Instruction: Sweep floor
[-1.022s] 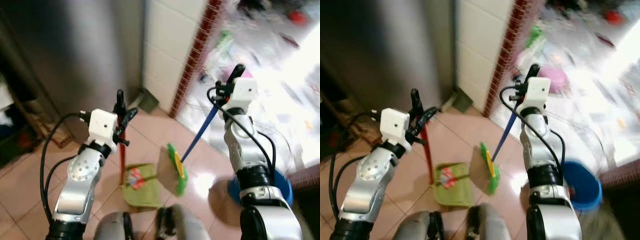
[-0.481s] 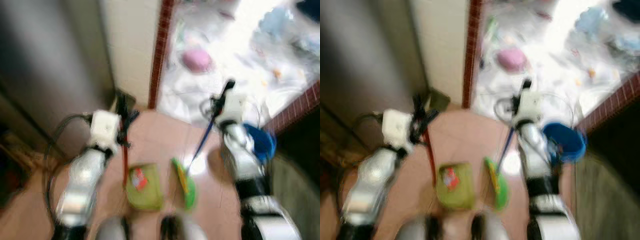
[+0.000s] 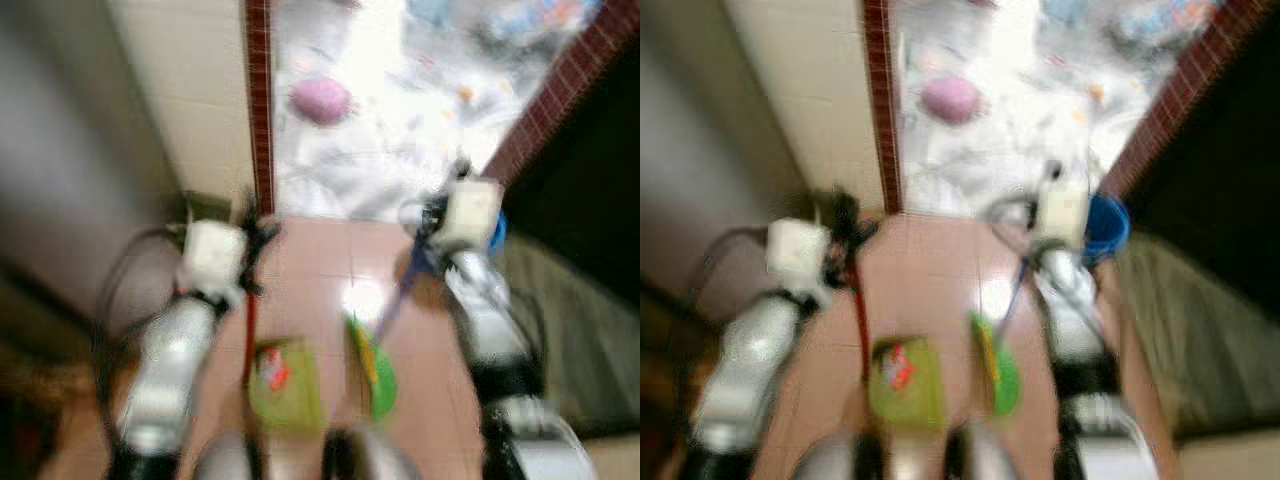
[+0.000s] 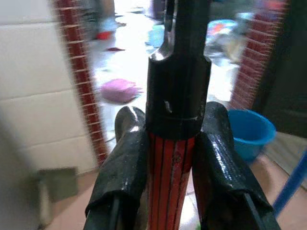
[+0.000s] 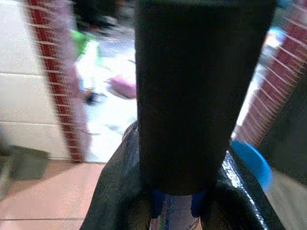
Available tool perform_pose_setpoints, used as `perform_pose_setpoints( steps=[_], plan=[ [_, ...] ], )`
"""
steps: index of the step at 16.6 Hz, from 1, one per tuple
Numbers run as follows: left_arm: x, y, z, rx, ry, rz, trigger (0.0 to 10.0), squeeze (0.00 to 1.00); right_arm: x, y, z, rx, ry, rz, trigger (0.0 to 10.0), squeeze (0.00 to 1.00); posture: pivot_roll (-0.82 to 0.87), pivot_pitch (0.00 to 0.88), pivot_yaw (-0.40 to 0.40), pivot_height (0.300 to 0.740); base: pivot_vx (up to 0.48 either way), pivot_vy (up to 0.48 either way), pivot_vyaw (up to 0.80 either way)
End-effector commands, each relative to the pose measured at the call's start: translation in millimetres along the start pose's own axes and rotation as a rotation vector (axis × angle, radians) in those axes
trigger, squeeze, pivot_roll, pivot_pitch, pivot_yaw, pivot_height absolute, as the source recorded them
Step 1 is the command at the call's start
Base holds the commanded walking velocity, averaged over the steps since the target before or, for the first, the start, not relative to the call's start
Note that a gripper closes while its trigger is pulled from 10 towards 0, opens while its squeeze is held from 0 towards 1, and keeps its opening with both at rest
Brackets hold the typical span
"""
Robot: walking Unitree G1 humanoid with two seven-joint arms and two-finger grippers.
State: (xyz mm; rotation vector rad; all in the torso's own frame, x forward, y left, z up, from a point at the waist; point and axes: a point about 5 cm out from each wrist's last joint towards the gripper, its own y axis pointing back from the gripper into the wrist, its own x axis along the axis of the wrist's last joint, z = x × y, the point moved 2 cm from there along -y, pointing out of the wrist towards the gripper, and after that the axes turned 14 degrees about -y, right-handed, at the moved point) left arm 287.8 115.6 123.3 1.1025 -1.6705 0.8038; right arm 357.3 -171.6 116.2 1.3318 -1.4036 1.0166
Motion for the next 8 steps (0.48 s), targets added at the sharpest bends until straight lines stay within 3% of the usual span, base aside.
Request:
perform_pose_setpoints(
  steps=[1, 2, 7, 8],
  plan=[
    [13.4, -1.6, -2.4, 0.011, 0.004, 0.063, 10.0, 0.0, 2.4, -1.0, -2.3, 0.0, 0.01, 0.004, 10.0, 0.0, -0.01, 0.138, -0.071, 0.74, 0.0, 0.48, -0.8],
    [13.3, -1.7, -2.5, 0.016, 0.008, 0.063, 10.0, 0.0, 0.4, -0.2, -1.1, -0.012, 0.008, -0.004, 10.0, 0.0, 0.0, 0.142, -0.072, 0.74, 0.0, 0.48, -0.8],
    [21.3, -2.5, -6.7, 0.037, 0.014, 0.108, 10.0, 0.0, -2.0, -0.1, -0.5, -0.044, -0.009, -0.012, 10.0, 0.0, 0.0, 0.155, -0.071, 0.74, 0.0, 0.0, -0.8],
    [21.7, -2.0, -11.0, 0.054, 0.037, 0.11, 10.0, 0.0, -2.3, -0.1, -2.0, -0.04, -0.029, -0.012, 10.0, 0.0, 0.0, 0.151, -0.067, 0.74, 0.0, 0.0, 0.0]
  ],
)
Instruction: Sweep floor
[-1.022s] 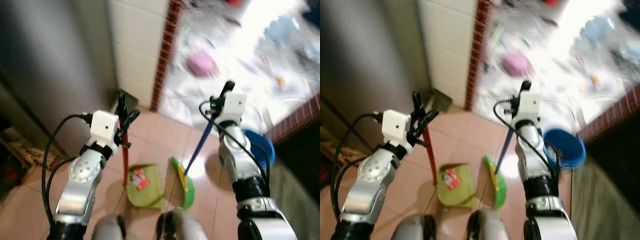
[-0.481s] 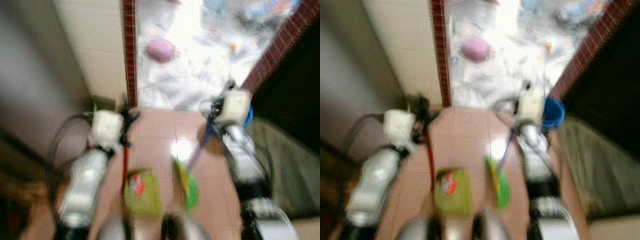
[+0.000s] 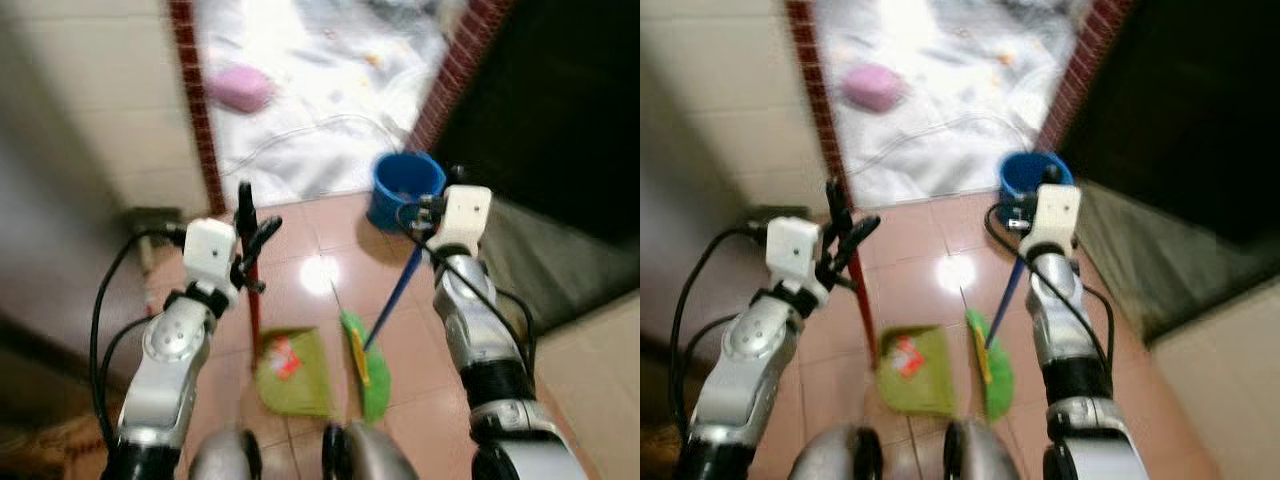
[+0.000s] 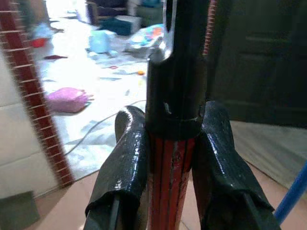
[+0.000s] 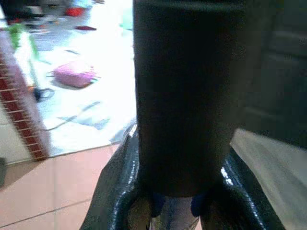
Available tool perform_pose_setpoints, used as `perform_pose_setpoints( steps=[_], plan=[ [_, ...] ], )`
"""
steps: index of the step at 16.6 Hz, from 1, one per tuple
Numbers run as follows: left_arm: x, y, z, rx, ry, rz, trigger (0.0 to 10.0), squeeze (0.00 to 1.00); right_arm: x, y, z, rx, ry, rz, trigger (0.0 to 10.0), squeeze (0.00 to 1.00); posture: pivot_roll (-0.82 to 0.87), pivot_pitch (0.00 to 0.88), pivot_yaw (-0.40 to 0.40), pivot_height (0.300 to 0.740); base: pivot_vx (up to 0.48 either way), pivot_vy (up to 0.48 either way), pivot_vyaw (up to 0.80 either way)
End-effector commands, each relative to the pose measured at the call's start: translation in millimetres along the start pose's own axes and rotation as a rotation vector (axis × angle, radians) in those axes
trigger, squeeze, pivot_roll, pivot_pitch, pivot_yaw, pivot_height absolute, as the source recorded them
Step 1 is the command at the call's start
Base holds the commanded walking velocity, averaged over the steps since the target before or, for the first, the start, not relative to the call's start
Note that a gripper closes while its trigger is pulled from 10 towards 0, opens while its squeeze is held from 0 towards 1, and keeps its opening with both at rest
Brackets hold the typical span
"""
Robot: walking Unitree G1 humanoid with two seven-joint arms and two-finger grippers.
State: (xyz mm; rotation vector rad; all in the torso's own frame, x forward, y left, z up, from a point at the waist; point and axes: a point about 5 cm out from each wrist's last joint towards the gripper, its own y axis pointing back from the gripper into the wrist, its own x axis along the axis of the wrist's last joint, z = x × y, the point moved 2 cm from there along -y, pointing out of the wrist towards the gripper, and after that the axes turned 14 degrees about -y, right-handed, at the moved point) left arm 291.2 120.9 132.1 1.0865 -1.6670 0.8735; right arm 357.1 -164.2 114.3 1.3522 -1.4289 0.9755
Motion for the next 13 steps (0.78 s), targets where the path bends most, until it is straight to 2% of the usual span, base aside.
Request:
perform_pose_setpoints(
  steps=[1, 4, 7, 9, 10, 11, 12, 13],
  plan=[
    [16.4, -1.3, -4.4, 0.029, 0.029, 0.075, 10.0, 0.0, 1.5, -0.7, 3.6, -0.02, 0.006, -0.001, 10.0, 0.0, 0.0, 0.151, -0.067, 0.74, 0.0, 0.0, 0.0],
    [19.9, -1.3, -13.3, 0.091, 0.132, 0.09, 10.0, 0.0, -6.7, 3.7, 1.6, -0.018, 0.011, -0.022, 10.0, 0.0, 0.0, 0.141, -0.063, 0.74, 0.0, 0.0, 0.0],
    [29.2, -5.8, -21.4, 0.124, 0.171, 0.122, 10.0, 0.0, -10.1, 4.4, 5.7, -0.034, 0.024, -0.037, 10.0, 0.0, 0.0, 0.135, -0.063, 0.74, 0.0, 0.0, 0.0],
    [44.4, -11.5, -28.8, 0.145, 0.225, 0.173, 10.0, 0.0, -9.6, 2.3, 15.0, -0.066, 0.052, -0.034, 10.0, 0.0, 0.0, 0.133, -0.062, 0.74, 0.27, 0.0, 0.0],
    [54.2, -14.5, -30.7, 0.146, 0.244, 0.2, 10.0, 0.0, -14.3, 2.7, 29.2, -0.131, 0.154, -0.071, 10.0, 0.0, 0.0, 0.135, -0.061, 0.74, 0.322, 0.0, 0.0],
    [56.2, -15.2, -31.2, 0.147, 0.249, 0.206, 10.0, 0.0, -16.8, 3.4, 35.0, -0.161, 0.187, -0.086, 10.0, 0.0, 0.0, 0.131, -0.06, 0.74, 0.322, 0.0, 0.0],
    [62.8, -16.8, -32.6, 0.144, 0.253, 0.227, 10.0, 0.0, -23.0, 5.2, 46.4, -0.216, 0.197, -0.126, 10.0, 0.0, 0.0, 0.131, -0.06, 0.74, 0.349, 0.0, 0.0],
    [65.6, -17.6, -33.6, 0.144, 0.253, 0.233, 10.0, 0.0, -24.3, 5.5, 49.3, -0.226, 0.213, -0.135, 10.0, 0.0, 0.01, 0.132, -0.059, 0.74, 0.352, 0.0, -0.54]
  ],
)
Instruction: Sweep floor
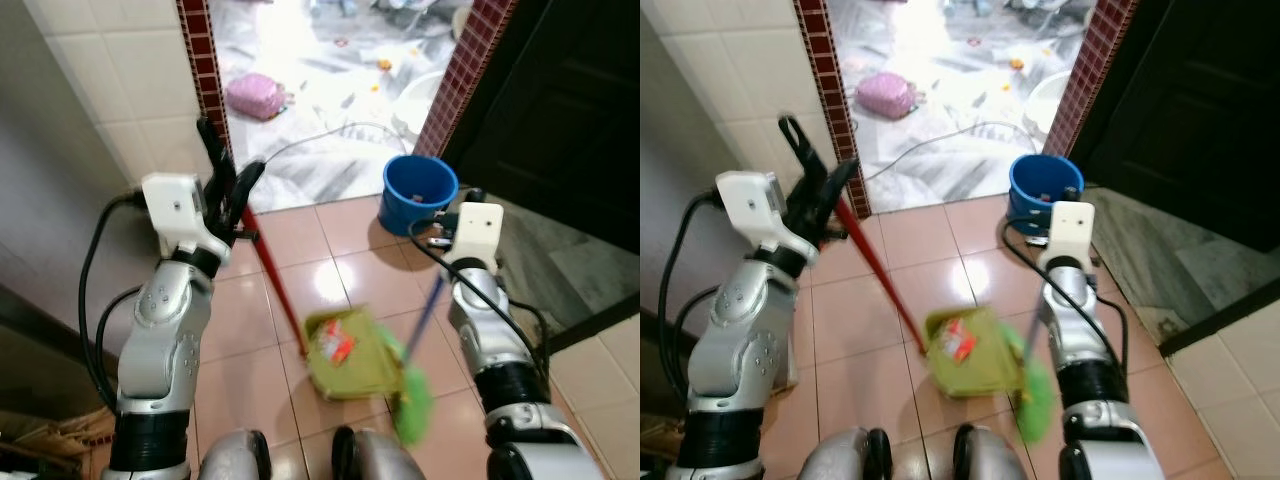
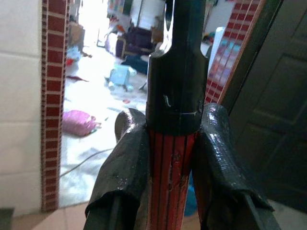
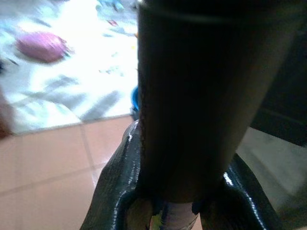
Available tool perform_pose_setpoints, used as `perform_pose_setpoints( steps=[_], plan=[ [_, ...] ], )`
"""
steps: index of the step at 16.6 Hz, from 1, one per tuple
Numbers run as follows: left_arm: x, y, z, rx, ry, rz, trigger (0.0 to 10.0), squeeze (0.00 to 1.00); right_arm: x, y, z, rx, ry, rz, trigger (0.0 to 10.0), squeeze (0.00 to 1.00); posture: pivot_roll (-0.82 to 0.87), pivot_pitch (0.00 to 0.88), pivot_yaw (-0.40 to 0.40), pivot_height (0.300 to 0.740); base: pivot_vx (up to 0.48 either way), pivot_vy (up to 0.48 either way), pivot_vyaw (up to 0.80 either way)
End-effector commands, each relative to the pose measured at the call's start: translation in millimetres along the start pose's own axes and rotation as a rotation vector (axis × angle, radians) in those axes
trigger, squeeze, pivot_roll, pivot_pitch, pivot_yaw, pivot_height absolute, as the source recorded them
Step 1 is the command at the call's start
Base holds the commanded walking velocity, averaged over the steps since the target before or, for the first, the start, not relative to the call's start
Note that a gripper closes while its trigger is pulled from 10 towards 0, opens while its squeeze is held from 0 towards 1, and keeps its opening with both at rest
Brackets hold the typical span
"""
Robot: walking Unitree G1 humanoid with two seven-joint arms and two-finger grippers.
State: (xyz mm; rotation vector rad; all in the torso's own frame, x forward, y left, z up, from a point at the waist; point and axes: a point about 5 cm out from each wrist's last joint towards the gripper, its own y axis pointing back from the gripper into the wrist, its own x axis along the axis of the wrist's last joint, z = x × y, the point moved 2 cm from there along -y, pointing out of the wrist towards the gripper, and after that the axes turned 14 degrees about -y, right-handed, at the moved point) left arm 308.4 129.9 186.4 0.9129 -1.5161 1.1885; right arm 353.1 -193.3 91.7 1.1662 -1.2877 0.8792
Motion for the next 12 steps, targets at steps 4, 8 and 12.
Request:
perform_pose_setpoints(
  steps=[4, 8, 12],
  plan=[
    [25.8, -5.6, 0.8, -0.006, 0.024, 0.087, 10.0, 0.0, -14.0, 1.1, 13.0, -0.067, 0.041, -0.057, 10.0, 0.0, 0.01, 0.132, -0.055, 0.74, 0.352, 0.0, -0.8],
    [32.4, -8.6, 0.0, 0.009, 0.056, 0.102, 10.0, 0.0, -10.1, 1.0, 8.4, -0.043, 0.047, -0.022, 10.0, 0.0, 0.01, 0.132, -0.053, 0.74, 0.352, 0.0, -0.35],
    [48.6, -13.3, -4.5, 0.029, 0.084, 0.146, 10.0, 0.0, -11.9, 0.8, 5.8, -0.033, 0.04, -0.034, 10.0, 0.0, 0.01, 0.13, -0.055, 0.74, 0.352, 0.0, 0.0]
  ],
)
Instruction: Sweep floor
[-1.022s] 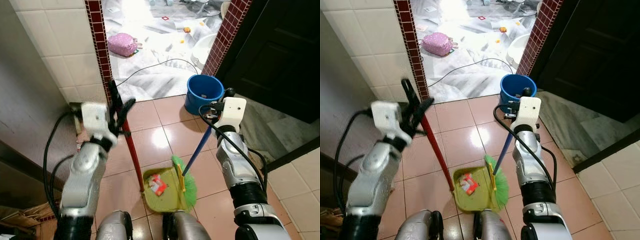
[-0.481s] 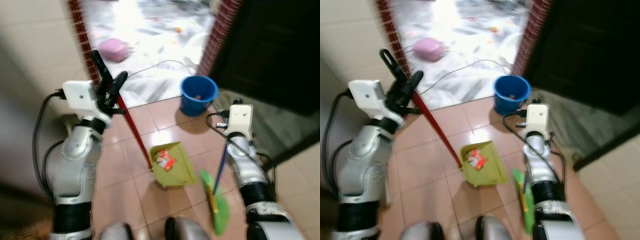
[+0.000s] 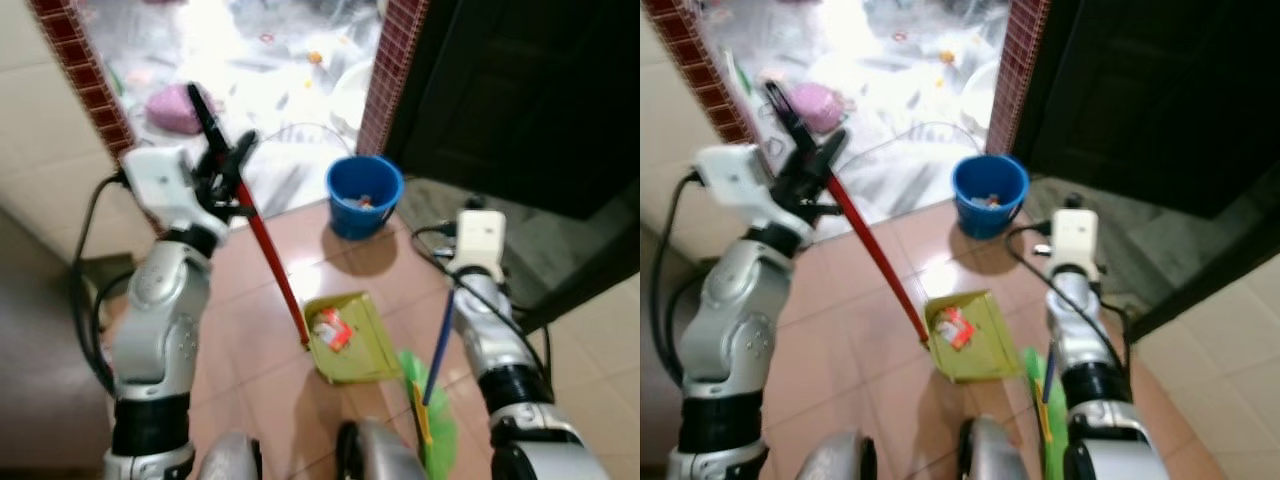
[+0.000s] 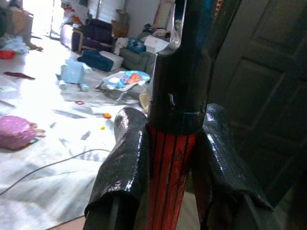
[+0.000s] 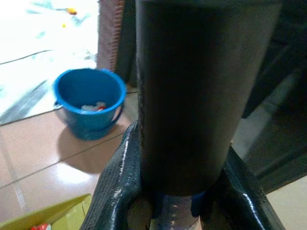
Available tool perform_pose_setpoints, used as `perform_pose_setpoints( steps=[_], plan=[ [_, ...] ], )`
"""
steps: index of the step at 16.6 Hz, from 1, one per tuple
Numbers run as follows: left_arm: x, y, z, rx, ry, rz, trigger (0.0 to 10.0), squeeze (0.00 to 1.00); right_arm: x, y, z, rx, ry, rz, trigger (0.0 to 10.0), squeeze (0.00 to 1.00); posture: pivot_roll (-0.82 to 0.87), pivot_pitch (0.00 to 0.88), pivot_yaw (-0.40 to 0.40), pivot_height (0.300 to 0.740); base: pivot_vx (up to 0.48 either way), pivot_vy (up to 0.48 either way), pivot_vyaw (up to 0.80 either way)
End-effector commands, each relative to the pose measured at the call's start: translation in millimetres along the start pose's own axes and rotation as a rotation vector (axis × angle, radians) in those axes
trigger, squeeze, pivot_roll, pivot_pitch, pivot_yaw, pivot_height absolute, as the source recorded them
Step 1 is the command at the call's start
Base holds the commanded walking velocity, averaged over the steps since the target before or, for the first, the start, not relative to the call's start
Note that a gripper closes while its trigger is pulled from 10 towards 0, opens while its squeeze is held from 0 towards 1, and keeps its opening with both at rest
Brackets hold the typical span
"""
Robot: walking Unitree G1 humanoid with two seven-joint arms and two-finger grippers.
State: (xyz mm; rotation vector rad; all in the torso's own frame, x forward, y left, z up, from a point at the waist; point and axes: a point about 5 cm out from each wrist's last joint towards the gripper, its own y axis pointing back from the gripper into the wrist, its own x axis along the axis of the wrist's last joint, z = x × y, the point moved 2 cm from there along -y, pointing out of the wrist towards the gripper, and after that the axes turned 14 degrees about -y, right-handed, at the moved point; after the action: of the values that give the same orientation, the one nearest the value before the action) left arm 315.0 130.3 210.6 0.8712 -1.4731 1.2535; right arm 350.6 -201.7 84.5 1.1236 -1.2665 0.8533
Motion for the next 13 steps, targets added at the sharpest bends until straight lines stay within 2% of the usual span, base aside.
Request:
perform_pose_setpoints(
  steps=[1, 6, 9, 13],
  plan=[
    [33.4, -3.6, -1.7, 0.003, 0.029, 0.135, 10.0, 0.0, -5.7, 1.4, -3.9, 0.011, 0.01, -0.02, 10.0, 0.0, 0.01, 0.13, -0.055, 0.74, 0.349, 0.0, 0.0],
    [66.6, -10.0, -14.8, 0.068, -0.007, 0.232, 10.0, 0.0, -6.0, 0.4, -6.4, 0.028, 0.004, -0.023, 10.0, 0.0, 0.02, 0.129, -0.064, 0.74, 0.354, 0.0, 0.0],
    [86.1, -16.7, -15.3, 0.086, -0.002, 0.283, 10.0, 0.0, -4.6, -0.5, -11.0, 0.05, 0.002, -0.015, 10.0, 0.0, 0.02, 0.124, -0.068, 0.74, 0.366, 0.0, 0.0],
    [92.9, -19.4, -17.8, 0.109, -0.026, 0.303, 10.0, 0.0, -3.1, -0.6, -15.1, 0.075, 0.005, -0.001, 10.0, 0.0, 0.02, 0.121, -0.067, 0.74, 0.4, 0.0, 0.0]
  ],
)
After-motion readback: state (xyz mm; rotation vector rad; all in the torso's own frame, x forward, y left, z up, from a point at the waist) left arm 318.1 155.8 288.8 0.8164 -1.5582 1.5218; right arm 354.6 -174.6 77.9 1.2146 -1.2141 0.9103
